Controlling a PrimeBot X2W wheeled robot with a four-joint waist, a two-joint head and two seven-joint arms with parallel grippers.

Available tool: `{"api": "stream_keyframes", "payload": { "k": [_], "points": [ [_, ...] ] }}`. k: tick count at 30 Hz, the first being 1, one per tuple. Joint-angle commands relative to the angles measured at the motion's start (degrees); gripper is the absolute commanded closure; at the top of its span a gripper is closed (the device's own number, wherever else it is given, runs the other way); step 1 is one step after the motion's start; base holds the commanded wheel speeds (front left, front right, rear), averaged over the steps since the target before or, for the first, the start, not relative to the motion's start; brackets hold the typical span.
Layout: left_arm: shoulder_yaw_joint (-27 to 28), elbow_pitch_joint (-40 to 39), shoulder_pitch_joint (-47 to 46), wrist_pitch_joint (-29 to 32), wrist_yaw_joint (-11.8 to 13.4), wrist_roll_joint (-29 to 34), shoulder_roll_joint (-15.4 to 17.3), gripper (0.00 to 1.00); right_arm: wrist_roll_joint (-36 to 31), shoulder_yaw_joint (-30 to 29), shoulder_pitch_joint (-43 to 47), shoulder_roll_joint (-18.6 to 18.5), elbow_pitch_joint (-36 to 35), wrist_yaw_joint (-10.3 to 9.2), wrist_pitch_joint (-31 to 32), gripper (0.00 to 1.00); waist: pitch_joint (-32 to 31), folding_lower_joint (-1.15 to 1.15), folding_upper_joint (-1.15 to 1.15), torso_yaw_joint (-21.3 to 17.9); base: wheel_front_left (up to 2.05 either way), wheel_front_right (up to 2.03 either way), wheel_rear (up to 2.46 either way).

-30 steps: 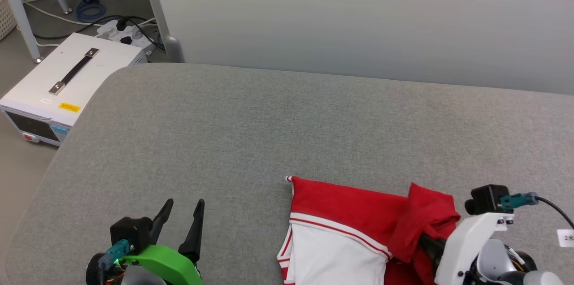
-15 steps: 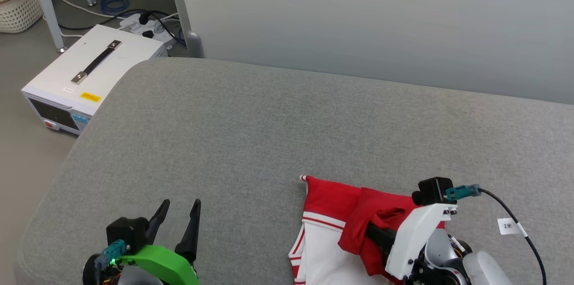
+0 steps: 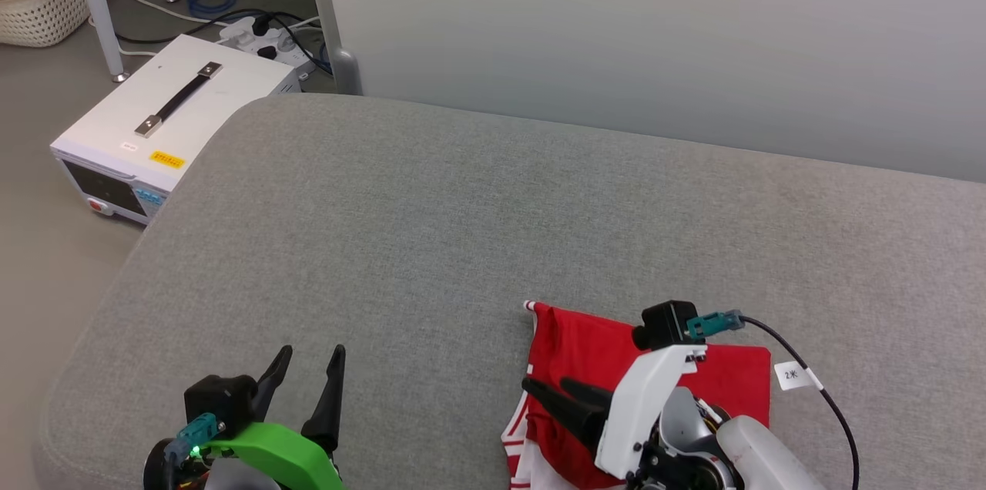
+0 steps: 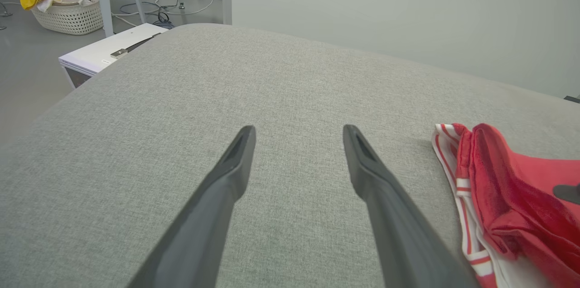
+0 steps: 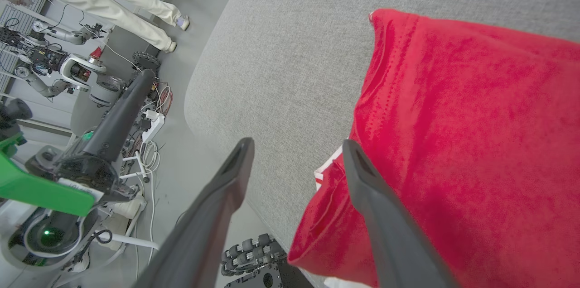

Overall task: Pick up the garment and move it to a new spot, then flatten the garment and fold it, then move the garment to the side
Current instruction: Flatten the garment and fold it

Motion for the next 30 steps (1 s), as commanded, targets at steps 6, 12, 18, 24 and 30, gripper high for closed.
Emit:
{"api": "stream_keyframes", "payload": {
  "k": [6, 12, 18, 24, 30],
  "points": [
    [0.0, -1.0, 0.8, -0.3, -0.5, 0.9, -0.1, 0.00, 1.9, 0.0, -4.3, -0.2, 1.2, -0.03, -2.6, 0.00, -1.2, 0.00, 0.00, -1.7, 0.00, 0.00, 0.00],
    [1.3, -3.3, 1.6, -0.3, -0.6, 1.1, -0.8, 0.00, -12.8, -6.1, -7.4, -0.9, 0.6, -0.03, -4.4, 0.00, -1.8, 0.00, 0.00, -3.9, 0.00, 0.00, 0.00],
    [3.1, -5.5, 2.3, -0.3, -1.3, 2.0, -2.1, 0.00, -24.2, -10.1, -5.7, -8.1, -7.0, -0.03, -8.1, 0.00, -2.3, 0.00, 0.00, -5.7, 0.00, 0.00, 0.00],
    [5.0, -7.3, 3.2, -0.3, -2.0, 3.6, -3.8, 0.00, -30.1, -15.5, -0.6, -15.4, -14.2, -0.03, -15.3, 0.00, -2.5, 0.00, 0.00, -7.1, 0.00, 0.00, 0.00],
    [8.0, -9.5, 4.8, -0.3, -3.2, 5.8, -5.9, 0.00, -31.6, -23.6, 7.7, -15.8, -19.9, -0.03, -21.1, 0.00, -2.4, 0.00, 0.00, -8.1, 0.00, 0.00, 0.00]
  ]
}}
